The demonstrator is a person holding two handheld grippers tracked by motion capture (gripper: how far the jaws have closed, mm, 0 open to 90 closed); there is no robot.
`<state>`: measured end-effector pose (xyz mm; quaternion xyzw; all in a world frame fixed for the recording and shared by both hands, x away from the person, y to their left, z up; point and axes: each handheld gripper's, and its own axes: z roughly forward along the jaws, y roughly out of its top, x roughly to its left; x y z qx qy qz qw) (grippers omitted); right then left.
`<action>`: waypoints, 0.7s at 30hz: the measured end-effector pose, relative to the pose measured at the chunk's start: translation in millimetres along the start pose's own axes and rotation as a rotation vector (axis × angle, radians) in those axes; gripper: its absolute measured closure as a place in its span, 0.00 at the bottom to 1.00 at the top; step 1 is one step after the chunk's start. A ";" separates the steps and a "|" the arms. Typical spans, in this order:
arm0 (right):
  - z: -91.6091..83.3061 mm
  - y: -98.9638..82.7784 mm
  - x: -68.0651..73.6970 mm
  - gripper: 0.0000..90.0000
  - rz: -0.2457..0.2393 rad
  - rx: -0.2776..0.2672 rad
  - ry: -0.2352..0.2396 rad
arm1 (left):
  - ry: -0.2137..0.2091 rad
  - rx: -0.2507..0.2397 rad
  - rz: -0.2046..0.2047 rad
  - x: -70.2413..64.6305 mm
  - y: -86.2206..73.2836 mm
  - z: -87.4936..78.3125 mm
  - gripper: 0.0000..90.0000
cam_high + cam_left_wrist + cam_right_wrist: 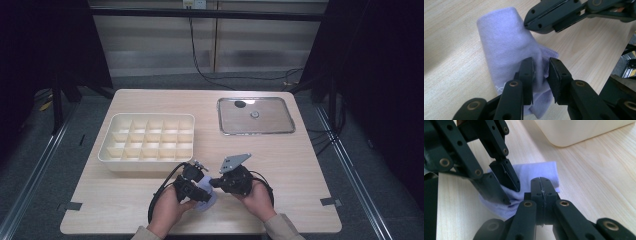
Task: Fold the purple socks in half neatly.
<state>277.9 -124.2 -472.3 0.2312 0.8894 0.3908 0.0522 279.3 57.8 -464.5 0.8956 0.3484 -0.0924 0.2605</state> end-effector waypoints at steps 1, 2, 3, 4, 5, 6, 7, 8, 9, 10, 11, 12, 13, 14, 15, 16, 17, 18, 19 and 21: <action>1.2 0.8 0.2 1.00 -0.006 -0.001 0.004 | 0.000 -0.005 -0.006 -0.4 -0.1 0.3 0.80; 2.0 2.0 1.3 1.00 0.003 0.002 0.001 | -0.001 -0.004 -0.008 -0.4 -0.1 0.2 0.80; 4.1 3.8 1.5 1.00 -0.006 0.003 0.004 | -0.004 -0.006 -0.011 -0.2 -0.3 0.1 0.79; 5.2 4.5 1.6 1.00 -0.005 0.005 0.005 | -0.007 -0.008 -0.012 0.0 -0.4 0.1 0.79; 5.2 4.5 1.6 1.00 -0.005 0.005 0.005 | -0.007 -0.008 -0.012 0.0 -0.4 0.1 0.78; 7.8 4.2 0.5 1.00 -0.006 0.004 0.006 | -0.014 -0.007 -0.008 1.3 -0.8 -0.5 0.76; 7.8 4.2 0.5 1.00 -0.006 0.004 0.006 | -0.014 -0.007 -0.008 1.3 -0.8 -0.5 0.76; 9.1 3.8 0.4 1.00 0.009 -0.003 0.009 | -0.010 -0.006 -0.004 1.0 -0.9 -0.7 0.76; 9.9 3.3 0.1 1.00 0.014 -0.001 0.008 | -0.006 -0.007 -0.003 0.5 -1.0 -0.6 0.76; 11.7 2.6 -1.1 1.00 0.012 -0.005 0.008 | -0.003 -0.007 -0.004 0.2 -0.9 -0.6 0.76; 11.7 2.6 -1.1 1.00 0.012 -0.005 0.008 | -0.003 -0.007 -0.004 0.2 -0.9 -0.6 0.76; 12.5 3.3 -1.4 1.00 0.012 -0.004 0.005 | -0.001 -0.006 -0.004 0.1 -0.9 -0.6 0.76; 12.5 3.3 -1.4 1.00 0.012 -0.004 0.005 | -0.001 -0.006 -0.005 0.1 -0.8 -0.6 0.76; 13.0 3.8 -1.3 1.00 0.004 -0.001 0.001 | -0.001 -0.007 -0.007 -0.1 -0.6 -0.4 0.76; 14.8 4.8 -0.5 1.00 -0.002 0.005 -0.003 | 0.002 -0.011 -0.012 -0.5 -0.7 -0.2 0.76; 14.8 4.8 -0.5 1.00 -0.002 0.005 -0.003 | 0.002 -0.011 -0.012 -0.5 -0.7 -0.2 0.76; 16.1 5.1 -0.5 1.00 -0.001 0.008 -0.002 | 0.000 -0.010 -0.013 0.5 -1.0 -0.5 0.76; 16.1 5.1 -0.5 1.00 -0.001 0.008 -0.002 | 0.000 -0.010 -0.013 0.5 -1.0 -0.5 0.76; 16.5 5.2 -0.8 1.00 -0.003 0.010 -0.006 | -0.005 -0.015 -0.017 0.9 -1.4 -0.4 0.76; 17.4 5.0 -1.0 1.00 -0.015 0.015 -0.007 | -0.004 -0.016 -0.018 1.2 -1.9 -0.5 0.76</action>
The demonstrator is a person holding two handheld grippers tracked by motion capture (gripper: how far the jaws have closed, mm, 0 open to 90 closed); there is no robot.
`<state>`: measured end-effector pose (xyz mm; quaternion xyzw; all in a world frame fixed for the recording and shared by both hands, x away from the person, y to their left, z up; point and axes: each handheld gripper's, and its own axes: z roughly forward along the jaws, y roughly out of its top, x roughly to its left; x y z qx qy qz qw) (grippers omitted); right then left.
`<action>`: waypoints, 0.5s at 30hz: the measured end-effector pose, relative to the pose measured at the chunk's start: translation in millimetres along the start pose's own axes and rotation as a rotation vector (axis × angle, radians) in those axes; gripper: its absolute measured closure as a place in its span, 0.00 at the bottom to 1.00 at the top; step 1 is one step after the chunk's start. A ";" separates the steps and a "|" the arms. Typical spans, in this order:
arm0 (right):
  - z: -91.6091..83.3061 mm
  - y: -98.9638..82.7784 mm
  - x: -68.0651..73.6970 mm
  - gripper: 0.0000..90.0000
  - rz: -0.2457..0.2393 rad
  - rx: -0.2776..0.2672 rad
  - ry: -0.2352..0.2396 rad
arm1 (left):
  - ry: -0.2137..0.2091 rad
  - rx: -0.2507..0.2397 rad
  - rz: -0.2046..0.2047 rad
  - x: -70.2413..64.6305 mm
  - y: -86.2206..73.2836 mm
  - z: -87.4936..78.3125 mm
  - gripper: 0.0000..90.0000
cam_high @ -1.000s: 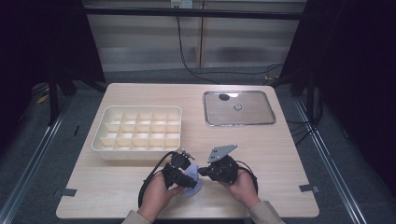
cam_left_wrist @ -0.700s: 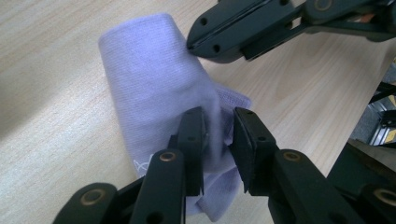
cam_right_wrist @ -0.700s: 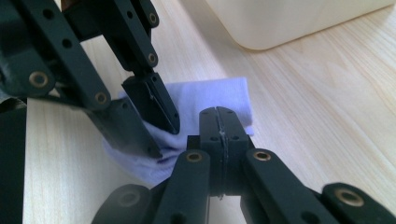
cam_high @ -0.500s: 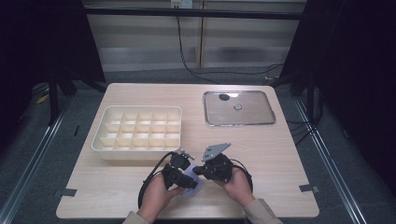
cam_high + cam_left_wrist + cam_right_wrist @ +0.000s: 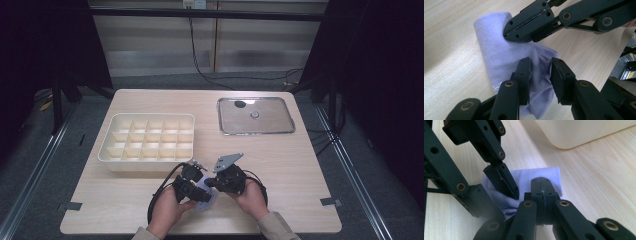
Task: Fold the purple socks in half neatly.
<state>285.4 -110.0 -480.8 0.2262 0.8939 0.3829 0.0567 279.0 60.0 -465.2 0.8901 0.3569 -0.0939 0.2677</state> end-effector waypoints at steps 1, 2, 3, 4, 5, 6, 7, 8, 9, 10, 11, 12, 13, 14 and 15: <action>-0.2 0.0 0.2 1.00 0.002 0.002 0.001 | 0.002 -0.002 0.001 -0.3 -0.2 0.1 0.76; -0.2 0.0 0.2 1.00 0.002 0.002 0.001 | 0.005 -0.003 0.000 -0.7 -0.3 0.2 0.76; -0.5 0.2 0.6 1.00 0.010 0.004 -0.001 | 0.004 -0.003 0.001 -0.6 -0.3 0.1 0.76; -0.9 0.4 0.2 1.00 0.010 0.001 0.000 | 0.004 -0.002 0.002 -0.5 -0.3 0.0 0.76; -1.4 0.5 0.4 1.00 0.016 -0.006 0.004 | 0.001 -0.003 0.001 -0.2 -0.5 -0.1 0.76; -3.1 2.1 0.4 1.00 0.009 -0.012 0.004 | 0.001 -0.006 0.001 -0.2 -0.8 0.0 0.76; -3.1 2.1 0.4 1.00 0.009 -0.012 0.004 | 0.001 -0.006 0.001 -0.2 -0.8 0.0 0.76; -3.6 3.1 0.9 1.00 0.006 -0.012 -0.001 | 0.002 -0.005 0.000 -0.2 -0.9 -0.1 0.76; -3.4 4.0 1.4 1.00 0.011 -0.014 0.004 | 0.001 -0.006 -0.001 -0.4 -1.1 -0.3 0.75; -2.6 5.2 0.8 1.00 -0.004 -0.021 0.006 | 0.001 -0.009 -0.003 -0.7 -1.4 -0.2 0.75; -2.6 5.2 0.8 1.00 -0.004 -0.021 0.006 | -0.003 -0.026 -0.018 -1.7 -2.0 0.7 0.75; -1.8 6.1 1.1 1.00 0.011 -0.025 0.004 | -0.004 -0.027 -0.018 -1.6 -2.3 0.6 0.75; 0.8 6.2 0.2 1.00 0.006 -0.010 0.006 | -0.008 -0.014 0.002 0.1 -2.4 -0.4 0.74; 0.8 6.2 0.2 1.00 0.006 -0.010 0.006 | -0.008 -0.014 0.002 0.1 -2.4 -0.4 0.73; 2.5 5.8 0.0 1.00 0.001 -0.004 0.004 | -0.012 -0.016 -0.001 0.4 -2.6 -0.5 0.73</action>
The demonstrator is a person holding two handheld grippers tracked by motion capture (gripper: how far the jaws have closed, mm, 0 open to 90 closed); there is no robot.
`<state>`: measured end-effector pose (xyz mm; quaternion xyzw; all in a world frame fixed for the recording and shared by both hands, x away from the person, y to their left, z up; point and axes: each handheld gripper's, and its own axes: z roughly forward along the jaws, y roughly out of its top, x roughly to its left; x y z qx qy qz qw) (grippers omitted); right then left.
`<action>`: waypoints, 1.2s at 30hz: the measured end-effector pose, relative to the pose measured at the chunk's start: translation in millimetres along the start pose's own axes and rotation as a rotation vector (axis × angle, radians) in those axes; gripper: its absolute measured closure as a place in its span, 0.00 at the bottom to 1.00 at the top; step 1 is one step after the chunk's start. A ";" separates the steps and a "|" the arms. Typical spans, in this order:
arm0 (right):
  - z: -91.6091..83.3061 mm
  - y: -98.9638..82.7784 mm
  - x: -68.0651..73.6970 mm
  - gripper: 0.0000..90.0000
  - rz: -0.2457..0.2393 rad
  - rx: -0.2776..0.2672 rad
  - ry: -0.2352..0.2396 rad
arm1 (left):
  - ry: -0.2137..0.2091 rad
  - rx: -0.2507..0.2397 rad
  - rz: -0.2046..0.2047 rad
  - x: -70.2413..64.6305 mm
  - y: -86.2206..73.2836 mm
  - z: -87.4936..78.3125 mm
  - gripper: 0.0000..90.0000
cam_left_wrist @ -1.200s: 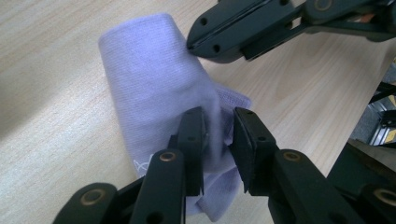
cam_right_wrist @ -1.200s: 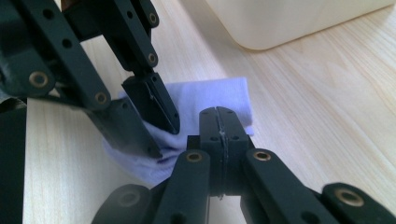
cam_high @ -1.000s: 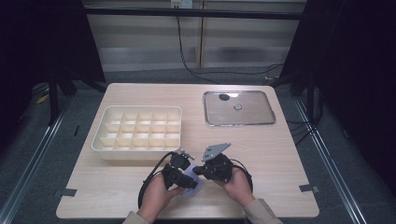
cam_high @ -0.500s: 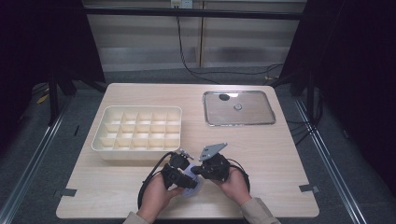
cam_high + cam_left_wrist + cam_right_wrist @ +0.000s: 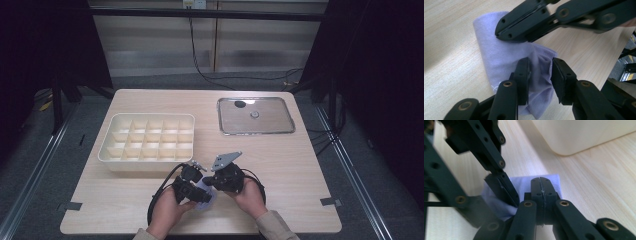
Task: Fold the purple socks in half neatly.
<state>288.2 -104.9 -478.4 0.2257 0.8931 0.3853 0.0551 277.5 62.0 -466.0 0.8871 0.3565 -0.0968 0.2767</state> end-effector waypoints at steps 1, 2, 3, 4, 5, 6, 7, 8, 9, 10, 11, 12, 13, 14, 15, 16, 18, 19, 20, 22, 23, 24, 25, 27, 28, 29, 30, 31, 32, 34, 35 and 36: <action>2.3 -1.4 -0.9 1.00 -0.004 0.007 0.000 | 0.001 0.003 0.004 0.1 -0.1 -0.3 0.72; 4.2 -3.0 -1.9 1.00 0.018 -0.001 0.007 | 0.005 0.009 0.015 -0.5 -0.1 -1.1 0.70; 4.8 -2.8 -1.1 1.00 0.030 -0.004 0.007 | 0.005 0.009 0.015 -0.5 -0.1 -1.1 0.69; 4.8 -2.8 -1.1 1.00 0.030 -0.004 0.007 | -0.001 0.007 0.013 -0.8 -0.2 -1.0 0.69; 5.4 -1.9 -1.0 1.00 0.007 0.001 0.001 | -0.007 -0.001 0.009 -0.6 -0.6 -0.9 0.66; 5.4 -1.9 -1.0 1.00 0.007 0.001 0.001 | -0.004 0.000 0.009 -0.9 -0.7 -1.9 0.66; 5.4 -1.6 -1.2 1.00 0.001 0.003 0.003 | -0.008 -0.003 0.012 -0.7 -1.1 -2.4 0.64; 5.5 -2.1 -2.0 1.00 0.007 -0.001 0.007 | -0.017 -0.005 0.008 -0.2 -1.5 -3.1 0.61; 5.3 -2.3 -1.9 1.00 0.017 -0.002 0.010 | -0.013 -0.007 0.001 -0.4 -1.7 -4.3 0.61; 5.1 -2.7 -1.7 1.00 0.023 -0.002 0.012 | -0.008 -0.013 0.000 -0.5 -2.1 -6.0 0.60; 5.1 -2.7 -1.7 1.00 0.023 -0.002 0.012 | -0.008 -0.015 0.000 -0.3 -2.3 -8.2 0.60; 4.7 -3.0 -1.5 1.00 0.024 -0.003 0.016 | -0.006 -0.020 0.001 0.2 -2.4 -13.2 0.59; 4.6 -3.0 -1.3 1.00 0.024 -0.001 0.018 | -0.006 -0.020 0.001 0.2 -2.4 -13.2 0.59; 4.6 -3.0 -1.3 1.00 0.024 -0.001 0.018 | -0.015 -0.031 -0.003 0.4 -2.6 -15.8 0.59; 4.4 -2.9 -1.1 1.00 0.025 0.000 0.019 | -0.017 -0.046 -0.006 0.6 -2.7 -19.0 0.59; 4.4 -2.8 -1.0 1.00 0.024 0.000 0.019 | -0.012 -0.056 -0.004 1.0 -2.6 -23.1 0.60; 4.3 -2.9 -0.8 1.00 0.028 0.001 0.020 | -0.002 -0.080 0.000 2.2 -1.8 -32.5 0.65; 4.3 -2.9 -0.8 1.00 0.028 0.001 0.020 | -0.002 -0.080 0.000 2.2 -1.8 -32.5 0.67; 4.3 -2.8 -0.9 1.00 0.028 0.001 0.019 | 0.006 -0.068 -0.005 2.3 -1.5 -33.4 0.69; 4.4 -2.8 -0.9 1.00 0.027 0.001 0.019 | 0.007 -0.069 -0.010 2.3 -1.8 -31.8 0.70; 4.5 -2.7 -0.9 1.00 0.026 0.001 0.019 | 0.020 -0.058 -0.006 3.2 -1.9 -30.8 0.70; 4.5 -2.7 -0.8 1.00 0.029 0.001 0.019 | 0.019 -0.052 -0.007 3.7 -2.5 -28.7 0.71; 4.4 -2.7 -0.9 1.00 0.030 0.002 0.018 | 0.026 -0.041 -0.005 3.4 -3.1 -26.6 0.73; 4.6 -3.0 -1.3 1.00 0.027 0.000 0.018 | 0.028 -0.025 -0.002 2.7 -5.0 -20.8 0.76; 4.6 -2.9 -1.3 1.00 0.028 0.000 0.018 | 0.032 -0.012 0.007 3.0 -5.5 -18.7 0.77; 4.6 -2.8 -0.8 1.00 0.029 0.003 0.018 | 0.040 0.004 -0.001 2.1 -6.9 -13.8 0.78; 4.6 -2.8 -0.8 1.00 0.029 0.003 0.018 | 0.040 0.004 -0.001 2.1 -6.9 -13.8 0.79; 4.7 -2.7 -0.4 1.00 0.025 0.003 0.016 | 0.049 0.013 0.004 2.3 -7.3 -11.3 0.79; 4.7 -2.7 -0.4 1.00 0.025 0.003 0.016 | 0.050 0.024 0.003 2.3 -7.9 -8.7 0.79; 5.2 -2.8 -0.4 1.00 0.021 0.001 0.018 | 0.045 0.030 0.006 3.5 -8.6 -6.7 0.80; 5.1 -2.9 -0.1 1.00 0.018 0.003 0.011 | 0.047 0.032 0.005 4.0 -8.5 -6.7 0.80; 5.3 -2.7 0.5 1.00 0.024 0.003 0.010 | 0.047 0.031 0.006 4.4 -8.7 -6.2 0.81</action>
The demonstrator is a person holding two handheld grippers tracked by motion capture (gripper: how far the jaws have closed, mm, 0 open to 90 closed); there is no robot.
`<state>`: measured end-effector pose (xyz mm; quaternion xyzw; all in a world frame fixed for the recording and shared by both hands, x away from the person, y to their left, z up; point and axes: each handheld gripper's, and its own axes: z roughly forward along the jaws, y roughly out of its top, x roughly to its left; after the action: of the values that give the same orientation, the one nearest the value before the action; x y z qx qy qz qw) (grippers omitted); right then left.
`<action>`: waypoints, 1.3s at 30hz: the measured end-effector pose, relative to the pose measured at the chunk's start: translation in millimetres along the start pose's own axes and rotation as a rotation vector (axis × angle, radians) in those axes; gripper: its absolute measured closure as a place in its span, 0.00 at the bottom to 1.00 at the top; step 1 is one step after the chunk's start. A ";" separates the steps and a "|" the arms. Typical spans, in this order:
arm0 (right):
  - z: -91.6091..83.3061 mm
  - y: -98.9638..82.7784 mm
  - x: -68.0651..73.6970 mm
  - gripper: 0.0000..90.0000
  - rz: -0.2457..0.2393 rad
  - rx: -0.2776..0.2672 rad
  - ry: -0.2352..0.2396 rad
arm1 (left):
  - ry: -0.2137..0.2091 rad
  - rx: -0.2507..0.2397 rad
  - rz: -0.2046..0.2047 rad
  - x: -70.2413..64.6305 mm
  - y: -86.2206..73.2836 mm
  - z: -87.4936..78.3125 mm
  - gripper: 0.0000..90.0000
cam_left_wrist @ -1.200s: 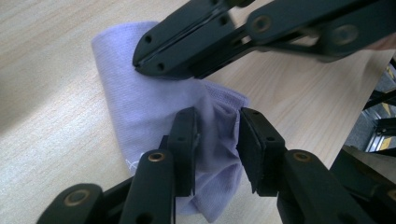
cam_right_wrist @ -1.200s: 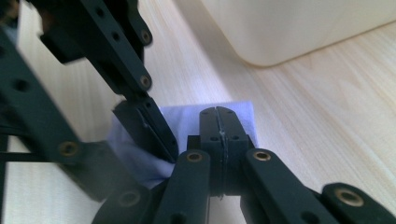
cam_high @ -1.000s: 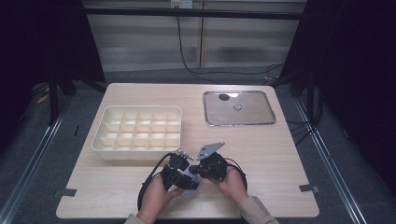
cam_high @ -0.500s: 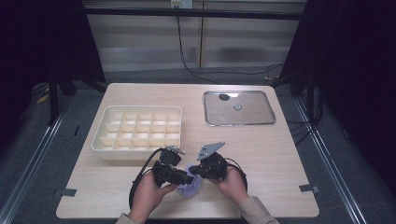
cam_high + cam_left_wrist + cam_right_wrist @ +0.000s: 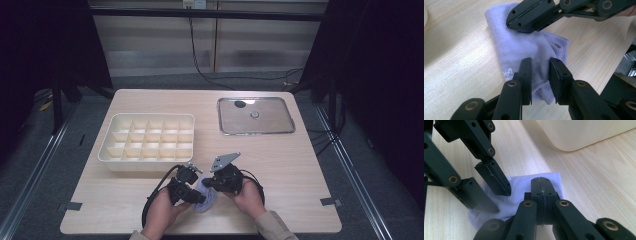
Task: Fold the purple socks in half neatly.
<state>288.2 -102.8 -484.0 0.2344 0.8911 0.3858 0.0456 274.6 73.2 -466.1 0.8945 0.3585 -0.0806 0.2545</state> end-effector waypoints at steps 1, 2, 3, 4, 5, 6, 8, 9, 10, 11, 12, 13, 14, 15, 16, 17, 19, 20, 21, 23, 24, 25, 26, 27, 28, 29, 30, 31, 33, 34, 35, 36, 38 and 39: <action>0.4 -0.1 0.0 1.00 0.001 -0.002 0.002 | 0.003 0.005 0.003 0.1 0.1 -0.1 0.81; 0.5 -0.1 0.3 1.00 0.005 0.001 0.005 | 0.009 0.005 0.007 -0.9 0.1 -0.2 0.82; 0.7 0.1 0.1 1.00 -0.003 -0.002 0.003 | 0.017 0.006 0.015 -2.3 0.2 -0.4 0.82; 0.8 0.3 0.2 1.00 -0.007 -0.003 0.001 | 0.019 0.005 0.013 -3.3 0.2 -0.7 0.82; 0.6 0.3 1.1 1.00 0.000 0.001 0.001 | 0.021 0.007 0.015 -3.8 0.4 -1.9 0.82; 0.4 0.2 1.1 1.00 -0.004 0.003 -0.002 | 0.019 0.005 0.006 -4.2 0.4 -3.3 0.82; 0.2 0.1 1.3 1.00 0.000 0.001 0.000 | 0.010 -0.005 0.003 -4.7 0.9 -8.3 0.87; 0.3 0.0 0.9 1.00 -0.004 -0.002 -0.002 | 0.007 -0.009 0.008 -5.5 1.1 -11.7 0.87; 0.3 0.0 0.8 1.00 -0.007 -0.001 -0.002 | 0.013 -0.018 0.011 -7.6 1.4 -16.8 0.92; 0.0 0.2 1.0 1.00 -0.003 0.001 -0.001 | 0.013 -0.018 0.011 -7.6 1.4 -16.8 0.93; 0.1 0.2 1.1 1.00 -0.003 0.001 -0.002 | 0.011 -0.014 0.010 -7.0 1.4 -18.1 0.95; 0.1 0.2 1.1 1.00 -0.003 0.001 -0.002 | 0.003 -0.016 0.004 -6.2 0.8 -17.0 0.95; 0.2 0.2 0.8 1.00 -0.007 0.000 -0.002 | -0.002 -0.010 0.006 -5.3 0.1 -14.7 0.95; 0.2 0.2 1.0 1.00 -0.003 0.000 -0.003 | -0.005 0.016 -0.005 -4.1 -2.4 -7.1 0.95; 0.2 0.2 1.0 1.00 -0.003 0.000 -0.003 | -0.005 0.016 -0.005 -4.1 -2.4 -7.1 0.95; 0.1 0.1 0.9 1.00 -0.011 0.001 -0.005 | -0.006 0.020 0.001 -4.4 -4.6 -2.5 0.95; 0.2 0.0 1.8 1.00 -0.005 -0.001 -0.004 | -0.005 0.022 0.006 -4.7 -5.0 -2.1 0.95; 0.2 0.0 1.8 1.00 -0.005 -0.001 -0.004 | -0.001 0.030 0.006 -4.7 -4.6 -2.5 0.95; 0.2 -0.1 1.9 1.00 -0.006 -0.001 -0.004 | 0.001 0.031 0.006 -5.0 -4.6 -2.0 0.95; 0.3 0.0 1.9 1.00 -0.012 0.000 -0.005 | 0.003 0.040 0.009 -4.9 -4.5 -1.7 0.95; 0.4 -0.2 2.0 1.00 -0.012 -0.001 -0.002 | 0.000 0.039 0.004 -4.5 -4.6 -1.8 0.94; 0.1 -0.4 1.9 1.00 -0.017 -0.001 -0.006 | 0.000 0.039 0.004 -4.5 -4.6 -1.8 0.94; -0.1 -0.4 2.1 1.00 -0.018 -0.006 -0.006 | 0.000 0.041 -0.005 -3.5 -4.8 -3.2 0.91; -0.1 -0.4 2.1 1.00 -0.018 -0.006 -0.006 | 0.000 0.041 -0.005 -3.5 -4.8 -3.2 0.88; -0.7 -0.5 2.8 1.00 -0.015 -0.009 -0.006 | -0.008 0.036 -0.011 -2.0 -5.3 -3.8 0.86; -1.5 -0.7 2.7 1.00 -0.023 -0.017 -0.006 | -0.018 0.032 -0.020 -0.5 -5.8 -4.6 0.86; -2.8 -0.8 3.0 0.99 -0.024 -0.019 -0.008 | -0.021 0.028 -0.030 0.7 -6.1 -6.0 0.85; -4.8 -0.8 3.6 0.98 -0.019 -0.025 -0.006 | -0.022 0.026 -0.034 1.1 -6.3 -6.8 0.84; -7.8 -0.9 4.0 0.98 -0.022 -0.028 -0.005 | -0.048 0.016 -0.051 2.3 -5.5 -10.2 0.80; -9.5 -1.0 4.4 0.98 -0.021 -0.030 -0.009 | -0.060 0.009 -0.056 2.9 -4.7 -12.6 0.77; -11.4 -1.2 4.6 0.98 -0.023 -0.033 -0.014 | -0.058 0.005 -0.054 3.6 -3.8 -14.9 0.77; -13.8 -1.6 4.1 0.98 -0.024 -0.034 -0.012 | -0.056 0.002 -0.053 4.5 -2.8 -17.1 0.76; -19.4 -3.4 3.9 0.97 -0.021 -0.039 -0.015 | -0.058 -0.010 -0.059 6.6 -1.3 -20.8 0.70; -19.4 -3.4 3.9 0.97 -0.021 -0.039 -0.015 | -0.057 -0.012 -0.064 7.6 -0.7 -22.1 0.70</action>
<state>278.3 -115.9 -472.5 0.2270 0.8854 0.4010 0.0611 278.9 89.5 -449.9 0.8784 0.3799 -0.1121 0.2673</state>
